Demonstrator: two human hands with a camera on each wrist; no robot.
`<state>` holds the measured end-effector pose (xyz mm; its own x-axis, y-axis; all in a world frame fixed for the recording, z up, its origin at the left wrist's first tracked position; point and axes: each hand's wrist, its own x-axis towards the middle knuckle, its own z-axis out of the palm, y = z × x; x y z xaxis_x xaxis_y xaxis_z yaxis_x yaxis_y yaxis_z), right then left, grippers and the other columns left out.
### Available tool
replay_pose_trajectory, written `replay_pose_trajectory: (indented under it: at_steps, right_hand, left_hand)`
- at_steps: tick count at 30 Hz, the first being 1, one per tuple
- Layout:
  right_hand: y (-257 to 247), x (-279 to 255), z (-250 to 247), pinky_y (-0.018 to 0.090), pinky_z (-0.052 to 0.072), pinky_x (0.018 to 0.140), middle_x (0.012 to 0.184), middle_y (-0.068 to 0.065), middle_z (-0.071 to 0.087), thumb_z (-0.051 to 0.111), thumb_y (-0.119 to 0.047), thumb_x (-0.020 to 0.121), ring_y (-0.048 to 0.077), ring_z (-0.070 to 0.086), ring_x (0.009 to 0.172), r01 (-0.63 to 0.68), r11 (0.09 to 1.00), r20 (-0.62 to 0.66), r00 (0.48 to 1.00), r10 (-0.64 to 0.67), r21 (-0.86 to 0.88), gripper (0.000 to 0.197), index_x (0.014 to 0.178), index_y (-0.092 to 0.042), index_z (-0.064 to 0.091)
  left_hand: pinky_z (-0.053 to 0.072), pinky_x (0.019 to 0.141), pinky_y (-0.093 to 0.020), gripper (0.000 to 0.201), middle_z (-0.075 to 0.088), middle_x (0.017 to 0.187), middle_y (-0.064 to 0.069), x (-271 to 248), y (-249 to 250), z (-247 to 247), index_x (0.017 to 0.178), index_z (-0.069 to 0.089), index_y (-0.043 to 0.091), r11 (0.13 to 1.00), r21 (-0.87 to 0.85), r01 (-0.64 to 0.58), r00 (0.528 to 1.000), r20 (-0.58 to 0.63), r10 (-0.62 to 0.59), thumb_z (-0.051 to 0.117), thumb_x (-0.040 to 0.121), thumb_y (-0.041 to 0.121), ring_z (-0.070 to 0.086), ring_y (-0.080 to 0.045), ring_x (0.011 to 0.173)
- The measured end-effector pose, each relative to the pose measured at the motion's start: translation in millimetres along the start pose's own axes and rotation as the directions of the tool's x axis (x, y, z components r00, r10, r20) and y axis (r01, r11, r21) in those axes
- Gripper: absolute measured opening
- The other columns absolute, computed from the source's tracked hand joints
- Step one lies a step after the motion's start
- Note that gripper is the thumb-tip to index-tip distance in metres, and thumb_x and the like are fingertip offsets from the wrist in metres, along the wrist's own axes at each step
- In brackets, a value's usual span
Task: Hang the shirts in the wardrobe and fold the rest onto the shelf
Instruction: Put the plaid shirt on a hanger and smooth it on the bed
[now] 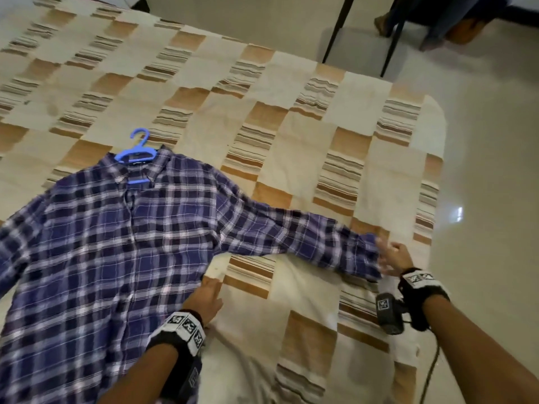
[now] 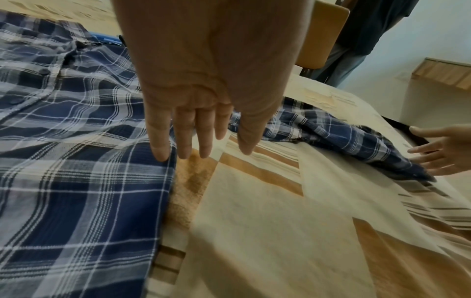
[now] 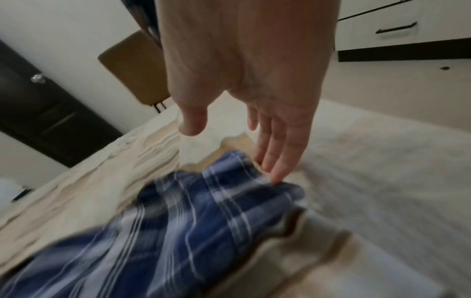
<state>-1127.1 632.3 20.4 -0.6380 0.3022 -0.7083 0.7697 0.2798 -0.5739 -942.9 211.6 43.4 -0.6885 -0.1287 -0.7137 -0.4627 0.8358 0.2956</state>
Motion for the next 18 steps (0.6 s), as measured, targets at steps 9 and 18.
replay_pose_trajectory:
  at_steps: [9, 18]
  right_hand:
    - [22, -19, 17, 0.025, 0.051, 0.085, 0.127, 0.011, 0.052, 0.068, -0.025, 0.085, 0.029, 0.054, 0.109, 0.116, 0.986, -0.109, 0.986, -0.129, -0.124, 0.056, 0.131, -0.008, 0.040]
    - [-36, 10, -30, 0.011, 0.052, 0.051, 0.079, 0.005, 0.069, 0.055, -0.004, 0.093, 0.014, 0.059, 0.064, 0.272, 0.921, -0.239, 0.949, -0.207, 0.281, 0.025, 0.114, 0.006, 0.062]
  left_hand:
    - [0.048, 0.085, -0.034, 0.036, 0.063, 0.108, -0.016, 5, -4, 4, 0.125, 0.041, 0.008, 0.998, -0.030, 0.053, 0.999, 0.004, -0.053, 0.049, 0.091, 0.019, 0.061, -0.030, 0.099]
    - [0.044, 0.098, -0.037, 0.050, 0.057, 0.126, -0.010, 21, 7, -15, 0.141, 0.034, 0.016, 0.995, -0.096, 0.035, 0.986, -0.159, -0.050, 0.049, 0.093, 0.021, 0.055, -0.027, 0.113]
